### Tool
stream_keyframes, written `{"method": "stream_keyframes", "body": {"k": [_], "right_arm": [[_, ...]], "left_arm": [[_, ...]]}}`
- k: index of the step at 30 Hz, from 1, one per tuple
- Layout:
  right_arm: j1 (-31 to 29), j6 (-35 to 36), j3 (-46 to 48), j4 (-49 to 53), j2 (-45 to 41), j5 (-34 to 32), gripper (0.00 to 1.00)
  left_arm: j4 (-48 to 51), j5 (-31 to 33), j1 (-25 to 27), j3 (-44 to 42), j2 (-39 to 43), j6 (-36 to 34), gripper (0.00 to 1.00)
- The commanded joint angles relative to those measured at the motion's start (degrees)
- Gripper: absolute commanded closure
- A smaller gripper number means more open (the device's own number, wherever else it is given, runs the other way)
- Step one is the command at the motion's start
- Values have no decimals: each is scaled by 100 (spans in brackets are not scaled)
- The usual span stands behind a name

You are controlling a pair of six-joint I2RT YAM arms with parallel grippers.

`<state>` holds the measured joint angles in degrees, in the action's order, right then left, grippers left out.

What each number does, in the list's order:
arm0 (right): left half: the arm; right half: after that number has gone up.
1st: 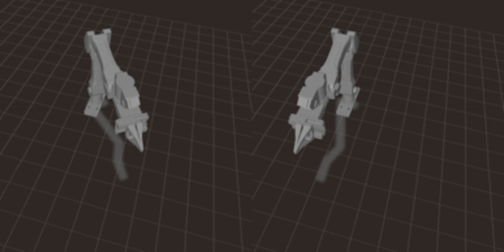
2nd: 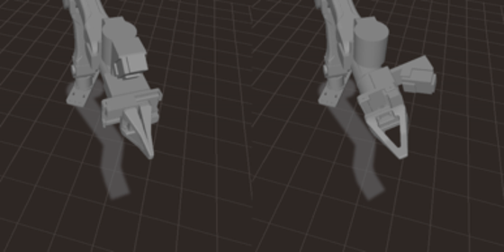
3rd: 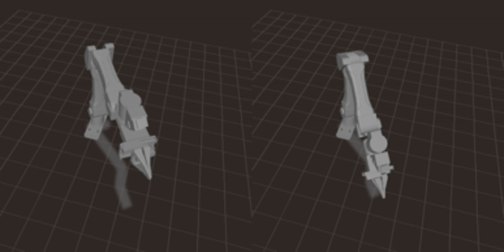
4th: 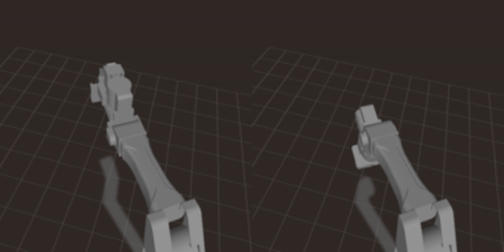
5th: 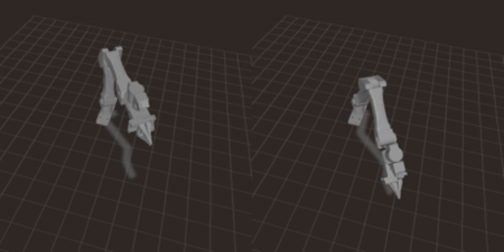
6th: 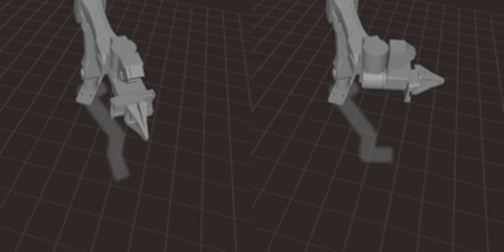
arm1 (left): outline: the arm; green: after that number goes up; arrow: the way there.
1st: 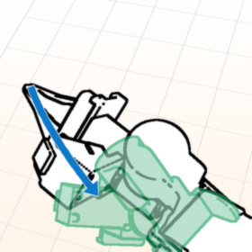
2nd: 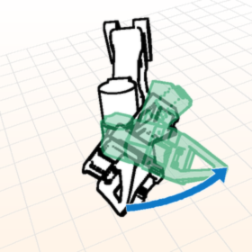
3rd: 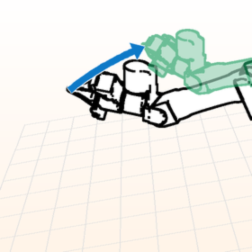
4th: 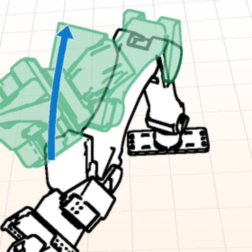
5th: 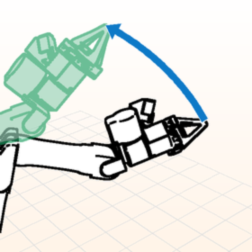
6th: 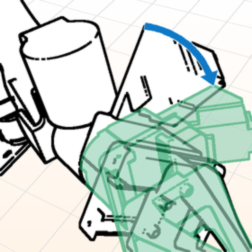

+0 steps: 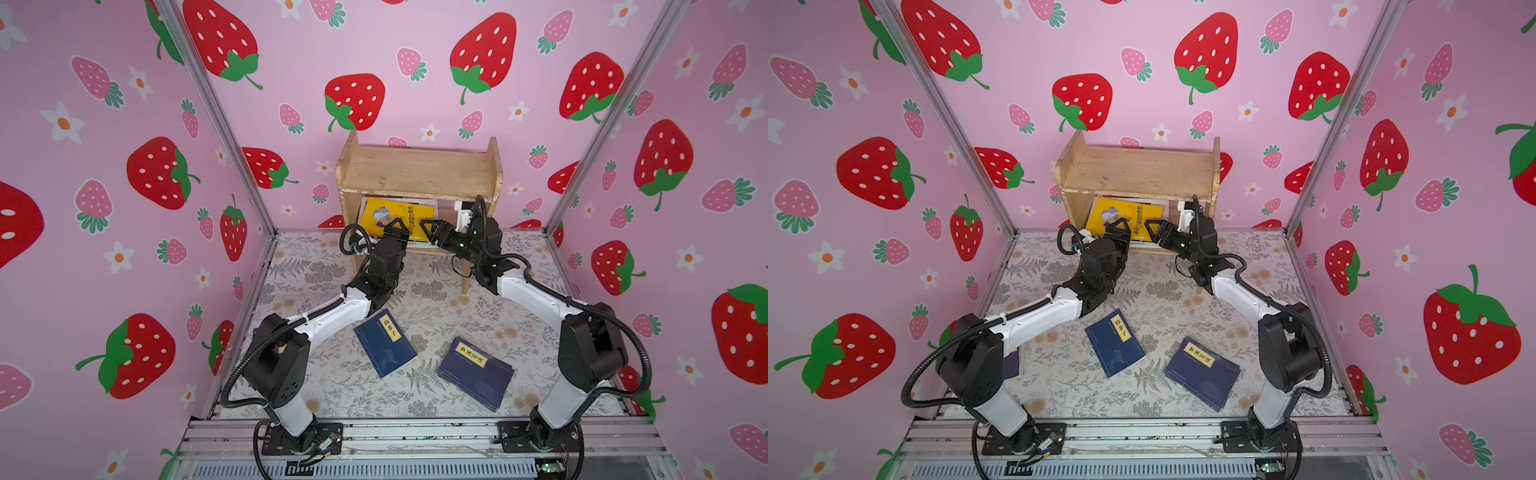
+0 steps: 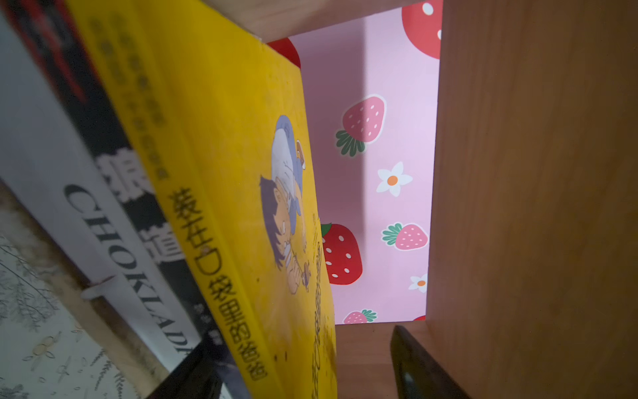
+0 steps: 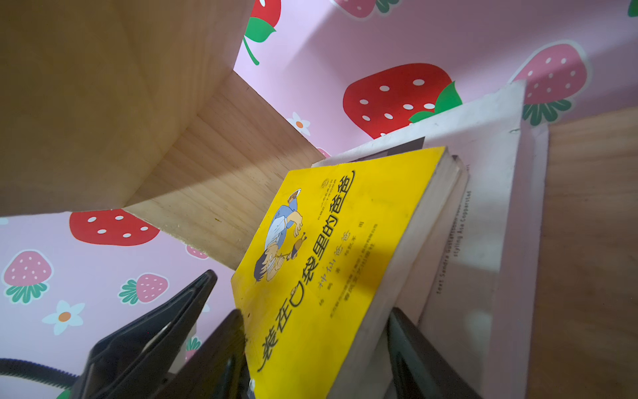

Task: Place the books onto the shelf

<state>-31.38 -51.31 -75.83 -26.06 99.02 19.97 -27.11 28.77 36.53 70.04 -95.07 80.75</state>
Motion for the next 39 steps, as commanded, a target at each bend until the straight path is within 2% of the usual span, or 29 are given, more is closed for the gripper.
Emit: {"method": "stream_keyframes", "body": {"k": [1,4,5,6,8,15,18,20,26,29,33,39], "right_arm": [[-9,-58,-259,-408,52,-11,33],[-7,-112,-256,-470,70,-38,33],[-13,-109,-248,-478,68,-66,33],[-14,-120,-248,-479,73,-82,33],[-16,-138,-239,-494,91,-100,33],[-18,-176,-204,-491,112,-187,33],[-17,-42,-204,-409,56,-260,33],[-18,151,-191,-277,-14,-368,33],[-18,941,18,256,-352,-1179,31],[-26,1079,105,481,-448,-1501,27],[-40,917,311,401,-484,-1744,25],[-40,681,284,119,-165,-1243,21]], "left_arm": [[439,-4,51,73,426,-180,17],[887,-20,27,11,674,-307,12],[1092,-50,6,24,759,-413,3],[1354,-106,-31,86,822,-498,1],[1831,-241,-117,148,944,-533,0],[2285,-570,-267,-55,1322,-901,0],[2748,-1425,-582,111,1454,-1144,0],[2946,-2223,-797,247,1473,-1255,1],[2897,-3164,-837,361,1645,-2297,0],[3296,-3267,-850,494,1693,-2941,0],[3475,-3130,-876,471,1694,-3326,1],[3231,-2985,-1198,103,1944,-3450,1]]}}
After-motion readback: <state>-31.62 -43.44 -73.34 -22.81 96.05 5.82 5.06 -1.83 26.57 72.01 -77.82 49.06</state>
